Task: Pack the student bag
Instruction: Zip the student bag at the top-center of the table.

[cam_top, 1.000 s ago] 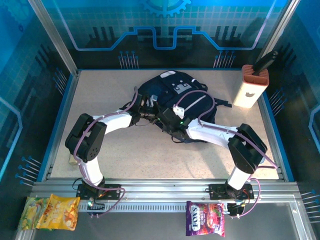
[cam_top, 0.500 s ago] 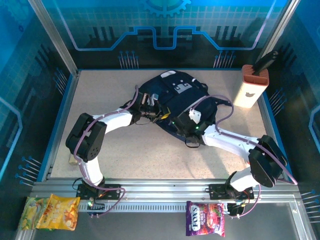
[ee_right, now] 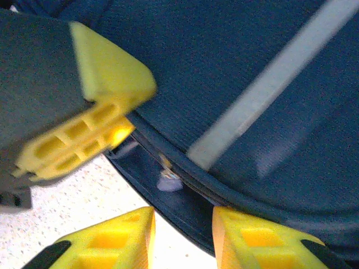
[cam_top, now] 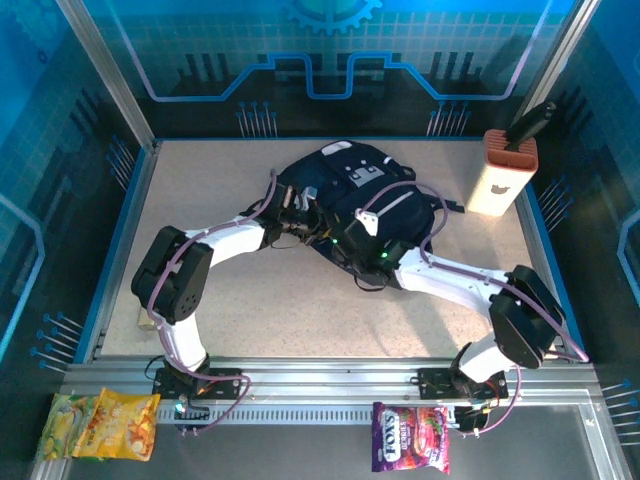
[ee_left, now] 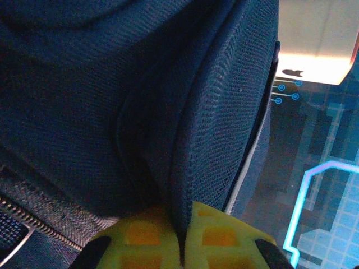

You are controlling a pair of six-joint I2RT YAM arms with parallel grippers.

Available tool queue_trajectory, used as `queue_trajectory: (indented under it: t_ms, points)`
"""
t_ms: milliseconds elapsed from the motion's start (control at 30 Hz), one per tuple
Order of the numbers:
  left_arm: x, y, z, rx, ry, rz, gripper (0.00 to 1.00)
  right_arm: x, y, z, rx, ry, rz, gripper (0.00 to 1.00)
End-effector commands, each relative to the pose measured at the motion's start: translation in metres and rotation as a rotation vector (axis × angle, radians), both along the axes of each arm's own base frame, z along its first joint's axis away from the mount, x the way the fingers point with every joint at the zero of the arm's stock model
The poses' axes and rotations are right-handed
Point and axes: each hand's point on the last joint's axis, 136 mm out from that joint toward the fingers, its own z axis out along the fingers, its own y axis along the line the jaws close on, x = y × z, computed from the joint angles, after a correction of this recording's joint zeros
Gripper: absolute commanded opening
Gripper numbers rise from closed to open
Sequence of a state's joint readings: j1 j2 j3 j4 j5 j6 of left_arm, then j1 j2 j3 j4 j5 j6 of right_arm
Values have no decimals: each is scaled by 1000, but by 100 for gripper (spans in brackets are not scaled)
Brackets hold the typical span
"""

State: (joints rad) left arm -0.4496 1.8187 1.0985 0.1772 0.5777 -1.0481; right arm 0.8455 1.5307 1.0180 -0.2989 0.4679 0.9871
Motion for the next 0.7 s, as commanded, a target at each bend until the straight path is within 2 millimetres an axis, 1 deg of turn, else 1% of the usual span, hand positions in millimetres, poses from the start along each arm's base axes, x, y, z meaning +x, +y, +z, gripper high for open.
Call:
queue_trajectory:
  t_ms: [0,100,167,300,400,467,667]
  points:
    - [-5,-13,28,-71,-56,-85,0,16,11,3,24,-16,-36,33]
    - [-6,-13,29,-73,-58,-88,0,22,5,-6,13,7,-101,33]
    - [-8,-13,29,-73,-57,-91,0,25,0,-7,-5,6,-139,33]
    - [-9,-13,29,-78,-55,-94,0,34,-4,-4,-19,-23,-175,35]
    - [-11,-14,30,-91,-52,-97,0,39,-11,-8,-48,-13,-218,35]
    - [-12,-14,31,-99,-50,-99,0,41,-13,-11,-67,-5,-236,31]
    - [-14,-13,33,-95,-57,-98,0,43,-16,-20,-102,20,-244,15]
